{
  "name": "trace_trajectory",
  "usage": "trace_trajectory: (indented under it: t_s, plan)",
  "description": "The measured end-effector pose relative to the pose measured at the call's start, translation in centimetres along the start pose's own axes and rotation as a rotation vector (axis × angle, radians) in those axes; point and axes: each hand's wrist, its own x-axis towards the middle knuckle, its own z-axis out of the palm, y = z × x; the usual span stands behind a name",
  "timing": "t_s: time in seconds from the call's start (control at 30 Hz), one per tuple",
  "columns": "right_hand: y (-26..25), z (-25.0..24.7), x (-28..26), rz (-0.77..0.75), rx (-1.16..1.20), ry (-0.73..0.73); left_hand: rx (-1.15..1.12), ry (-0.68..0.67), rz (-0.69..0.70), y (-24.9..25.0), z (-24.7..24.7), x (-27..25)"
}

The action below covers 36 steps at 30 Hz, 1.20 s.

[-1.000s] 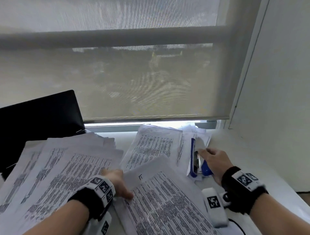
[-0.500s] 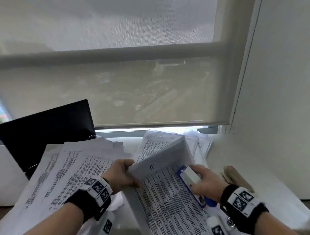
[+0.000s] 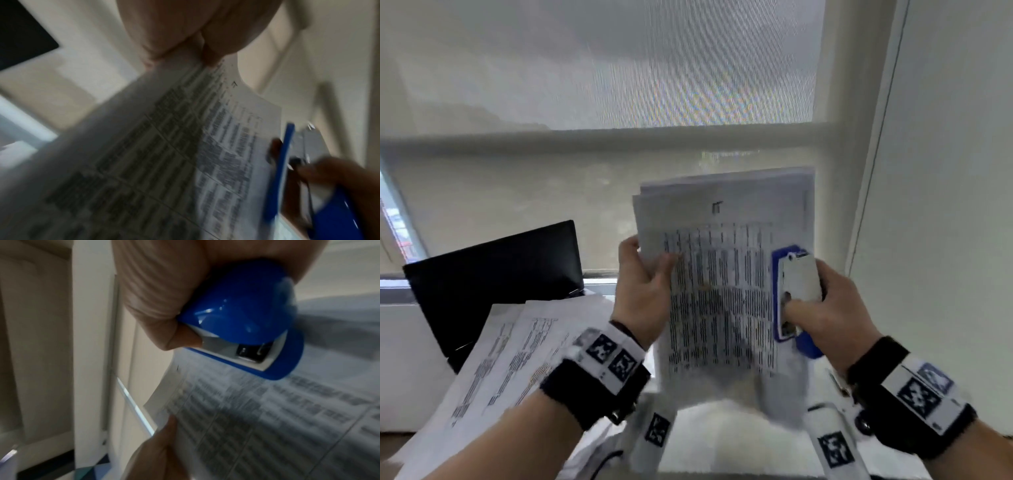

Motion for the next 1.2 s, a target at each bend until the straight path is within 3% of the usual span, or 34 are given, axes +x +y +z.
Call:
trace_trajectory:
  t_s: [0.1,0.27,0.43,0.53,0.7,0.93,1.1,1.2]
  plan:
    - [-0.4,0.8,-2.3,-0.028,-0.026,-0.022,0.057,-0.068,0.003,0.0,1.2,-2.5]
    - [1.3,1.0,-3.9,0.024,-0.08,-0.018,0.056,0.064,-0.004,-2.1,1.1,-2.9]
    - [2.2,0.9,-4.5,0.07,-0.055,0.019,0.054,0.087,-0.006,-2.4,0.6,-3.8]
    - [2.2,0.9,-4.9,0.163,-0.064,-0.064,0.087,0.09,-0.018,-2.7,0.4,-4.2]
    - [1.6,1.2,-5.1,0.031,-0.164,-0.028,0.129,0.092,0.067,-1.8,0.6,-3.4]
    - [2.8,1.8,-5.9,0.096,-0.173,-0.005,0.109,0.035,-0.041,-3.3,0.2,-4.5]
    - [2.5,0.9,-5.5,0.144,-0.254,-0.096,0.085,-0.039,-0.051,-3.5,-0.4,-4.0]
    - [2.3,0.5,-4.0,0.072,-0.354,0.047,0.092,-0.045,-0.035,-3.8,-0.8,-3.7]
